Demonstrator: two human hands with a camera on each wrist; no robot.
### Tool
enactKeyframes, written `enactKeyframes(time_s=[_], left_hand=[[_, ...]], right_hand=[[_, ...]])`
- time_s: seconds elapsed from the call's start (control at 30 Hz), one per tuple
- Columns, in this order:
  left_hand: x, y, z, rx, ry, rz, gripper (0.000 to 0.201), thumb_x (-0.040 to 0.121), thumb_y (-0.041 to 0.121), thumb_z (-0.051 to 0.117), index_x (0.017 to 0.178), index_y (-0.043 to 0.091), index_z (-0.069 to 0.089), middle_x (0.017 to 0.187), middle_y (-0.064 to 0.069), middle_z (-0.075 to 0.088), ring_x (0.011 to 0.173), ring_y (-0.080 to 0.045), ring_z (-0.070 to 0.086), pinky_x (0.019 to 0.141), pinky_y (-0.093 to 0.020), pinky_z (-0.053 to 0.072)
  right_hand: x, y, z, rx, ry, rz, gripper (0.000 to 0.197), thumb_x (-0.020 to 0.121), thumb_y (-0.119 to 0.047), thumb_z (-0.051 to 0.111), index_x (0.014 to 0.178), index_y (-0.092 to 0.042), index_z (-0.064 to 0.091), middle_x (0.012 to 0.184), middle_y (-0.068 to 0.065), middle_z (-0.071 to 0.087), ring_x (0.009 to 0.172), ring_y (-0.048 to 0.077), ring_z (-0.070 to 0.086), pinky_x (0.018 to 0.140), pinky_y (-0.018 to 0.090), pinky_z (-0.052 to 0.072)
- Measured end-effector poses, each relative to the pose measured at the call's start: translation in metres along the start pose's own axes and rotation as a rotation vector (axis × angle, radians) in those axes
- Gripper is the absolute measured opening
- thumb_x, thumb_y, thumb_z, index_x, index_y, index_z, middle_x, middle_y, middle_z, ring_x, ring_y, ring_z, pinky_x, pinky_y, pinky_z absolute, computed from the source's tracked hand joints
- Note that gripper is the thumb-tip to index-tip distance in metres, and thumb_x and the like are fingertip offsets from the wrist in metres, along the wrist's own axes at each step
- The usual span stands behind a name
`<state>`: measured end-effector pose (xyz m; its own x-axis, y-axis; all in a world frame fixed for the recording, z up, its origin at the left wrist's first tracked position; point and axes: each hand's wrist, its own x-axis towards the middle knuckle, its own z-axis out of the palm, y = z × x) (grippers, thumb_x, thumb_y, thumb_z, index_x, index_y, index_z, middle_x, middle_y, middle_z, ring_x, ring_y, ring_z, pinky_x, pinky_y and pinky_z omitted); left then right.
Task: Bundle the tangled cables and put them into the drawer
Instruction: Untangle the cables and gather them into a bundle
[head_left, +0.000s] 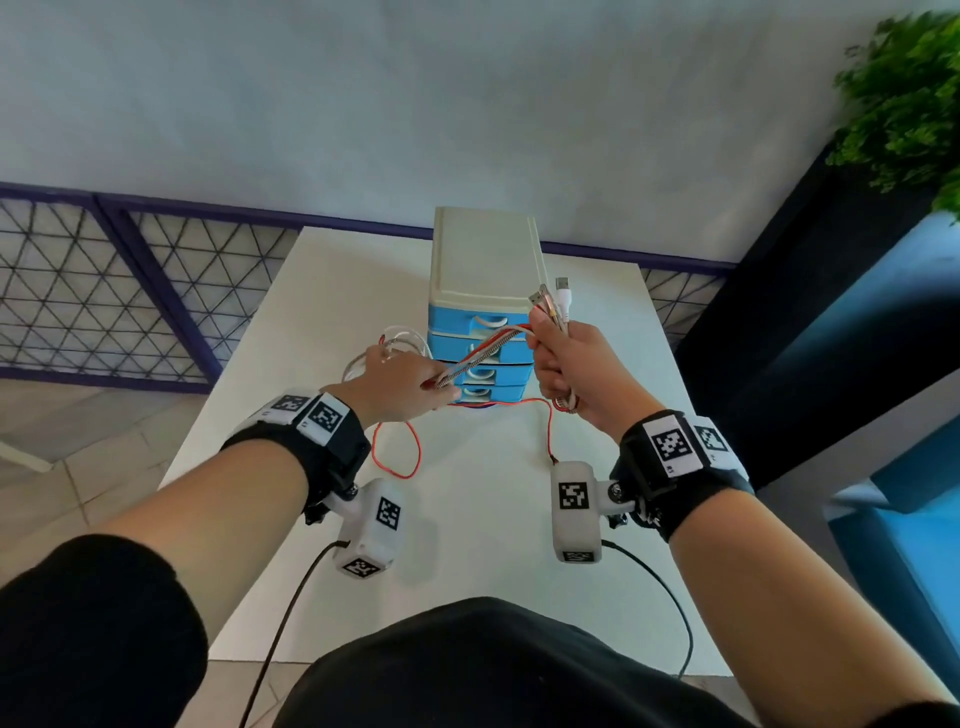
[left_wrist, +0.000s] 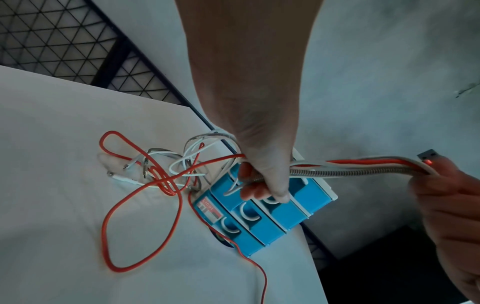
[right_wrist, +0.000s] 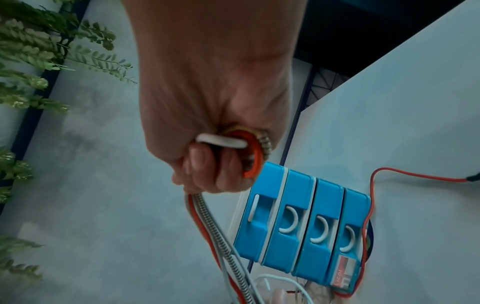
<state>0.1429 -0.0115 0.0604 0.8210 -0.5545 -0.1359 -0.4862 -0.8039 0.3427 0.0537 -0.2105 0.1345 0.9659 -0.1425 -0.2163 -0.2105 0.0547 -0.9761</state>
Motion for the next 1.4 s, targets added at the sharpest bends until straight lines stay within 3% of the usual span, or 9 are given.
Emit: enactKeyframes(time_s=[0.23,0.3,0.4,0.5,0.67,0.87,1.07,1.2,1.4], left_hand=[[0.0,-0.009,0.01,0.038,0.069,0.036,0.063,0.078,0.079,0.037,0.047,0.027,0.054,0.052,0.009,0.062,0.084,-0.007,0.06,0.104,-0.044,0.026],[-0.001,-0.013,0.004,-0.042,0.061,-0.016,0.073,0.068,0.089,0.035,0.054,0.022,0.06,0.049,0.006,0.065,0.062,-0.007,0.065,0.083,-0.035,0.049],[-0.003,-0.014,-0.003,-0.194,0.045,-0.069,0.068,0.074,0.077,0.05,0.057,0.012,0.065,0.045,0.0,0.061,0.038,-0.003,0.054,0.055,-0.022,0.045],[-0.001,-0.017,-0.004,-0.116,0.038,-0.059,0.055,0.075,0.07,0.056,0.06,0.018,0.066,0.053,0.003,0.061,0.057,-0.012,0.059,0.074,-0.03,0.047],[-0.004,-0.03,0.002,0.027,0.028,-0.073,0.033,0.083,0.055,0.057,0.067,0.027,0.055,0.088,0.009,0.058,0.115,-0.022,0.044,0.111,-0.052,0.012],[-0.017,-0.038,-0.006,-0.059,0.005,-0.111,0.03,0.088,0.056,0.05,0.105,0.034,0.061,0.081,0.014,0.06,0.1,-0.02,0.058,0.091,-0.037,0.033],[-0.014,-0.025,-0.007,-0.259,0.13,-0.006,0.022,0.078,0.066,0.053,0.089,0.05,0.064,0.108,0.027,0.061,0.112,-0.004,0.054,0.104,-0.052,0.027],[-0.009,-0.007,-0.013,-0.388,0.218,0.008,0.02,0.083,0.052,0.06,0.09,0.035,0.069,0.116,0.017,0.064,0.114,-0.008,0.053,0.103,-0.048,0.031],[-0.014,0.01,-0.032,-0.666,0.081,0.065,0.015,0.09,0.015,0.06,0.078,0.011,0.07,0.074,-0.004,0.069,0.067,-0.008,0.061,0.072,-0.021,0.05]], right_hand=[[-0.003,0.0,-0.002,0.018,-0.025,0.011,0.035,0.098,-0.038,0.049,0.075,-0.012,0.05,0.052,-0.003,0.032,0.037,0.006,0.029,0.039,0.019,0.026],[-0.001,-0.001,-0.004,0.05,-0.001,0.0,0.035,0.099,-0.038,0.049,0.075,-0.013,0.049,0.05,-0.004,0.031,0.036,0.006,0.027,0.039,0.019,0.025],[0.003,-0.005,-0.006,0.058,0.02,-0.02,0.035,0.099,-0.038,0.049,0.075,-0.013,0.049,0.05,-0.005,0.031,0.037,0.006,0.026,0.041,0.021,0.022],[0.006,-0.011,-0.005,0.053,0.03,-0.042,0.035,0.099,-0.039,0.049,0.075,-0.013,0.049,0.052,-0.004,0.032,0.036,0.006,0.027,0.04,0.02,0.024],[0.012,-0.022,-0.017,0.065,0.079,-0.058,0.035,0.099,-0.038,0.048,0.075,-0.013,0.049,0.049,-0.006,0.035,0.036,0.007,0.029,0.039,0.02,0.025],[0.018,-0.03,-0.022,-0.027,0.107,-0.061,0.034,0.099,-0.037,0.049,0.075,-0.013,0.049,0.049,-0.005,0.037,0.037,0.007,0.03,0.038,0.02,0.027],[0.022,-0.03,-0.016,-0.04,0.096,-0.023,0.033,0.099,-0.035,0.048,0.075,-0.014,0.048,0.051,-0.004,0.035,0.037,0.007,0.029,0.04,0.021,0.026],[0.025,-0.029,-0.012,-0.087,0.076,-0.006,0.033,0.099,-0.037,0.048,0.074,-0.014,0.049,0.051,-0.005,0.037,0.037,0.007,0.03,0.04,0.021,0.028],[0.028,-0.023,-0.017,-0.07,0.146,0.016,0.034,0.1,-0.035,0.047,0.074,-0.014,0.049,0.053,-0.003,0.038,0.037,0.007,0.031,0.041,0.021,0.029]])
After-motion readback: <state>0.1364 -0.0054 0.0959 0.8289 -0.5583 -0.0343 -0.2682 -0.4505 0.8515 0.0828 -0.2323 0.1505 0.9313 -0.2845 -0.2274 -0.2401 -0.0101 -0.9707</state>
